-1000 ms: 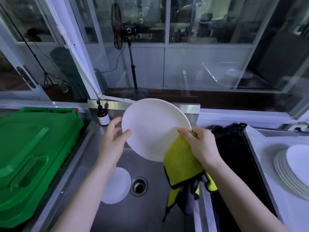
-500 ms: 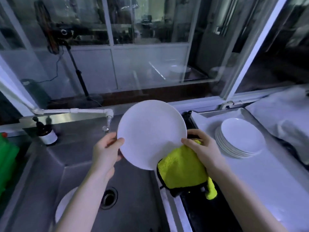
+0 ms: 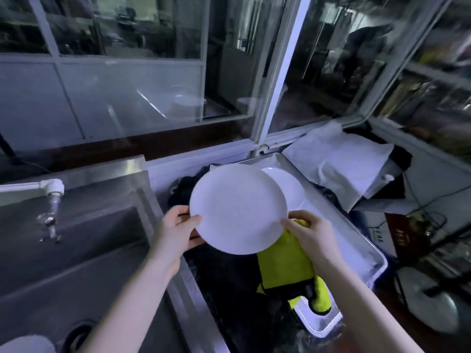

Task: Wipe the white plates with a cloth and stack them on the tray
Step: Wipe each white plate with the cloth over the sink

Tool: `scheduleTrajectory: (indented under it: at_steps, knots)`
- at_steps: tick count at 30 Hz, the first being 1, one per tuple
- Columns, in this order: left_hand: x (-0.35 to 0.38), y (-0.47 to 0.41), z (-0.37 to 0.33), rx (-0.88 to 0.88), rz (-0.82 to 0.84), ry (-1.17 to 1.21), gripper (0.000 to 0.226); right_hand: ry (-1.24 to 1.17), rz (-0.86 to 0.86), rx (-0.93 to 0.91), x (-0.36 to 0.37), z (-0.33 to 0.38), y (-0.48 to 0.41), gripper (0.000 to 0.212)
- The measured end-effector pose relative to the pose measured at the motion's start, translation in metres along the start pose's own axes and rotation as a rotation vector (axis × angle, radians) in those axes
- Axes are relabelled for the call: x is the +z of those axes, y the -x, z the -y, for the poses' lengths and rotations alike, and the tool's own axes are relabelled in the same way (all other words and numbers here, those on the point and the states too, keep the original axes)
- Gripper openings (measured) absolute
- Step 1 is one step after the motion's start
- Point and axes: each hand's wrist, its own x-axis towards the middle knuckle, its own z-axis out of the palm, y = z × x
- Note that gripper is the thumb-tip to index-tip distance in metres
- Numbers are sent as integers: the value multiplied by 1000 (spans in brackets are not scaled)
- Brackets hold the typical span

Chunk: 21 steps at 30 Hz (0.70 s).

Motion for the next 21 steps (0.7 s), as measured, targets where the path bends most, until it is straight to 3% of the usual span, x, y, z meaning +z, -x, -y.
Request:
scheduleTrajectory:
  at_steps: [9,14,21]
  knots:
    - [133,-48,36,-4,49,-73,15,19,-89,64,-74,-66,-95,17]
    - [208,-86,62,-39,-47,-139,11,23,85,111,-102,-101,-164,37]
    - [252,-130,92,-67,-253,-283,17,60,214,90,-92,-138,-243,41]
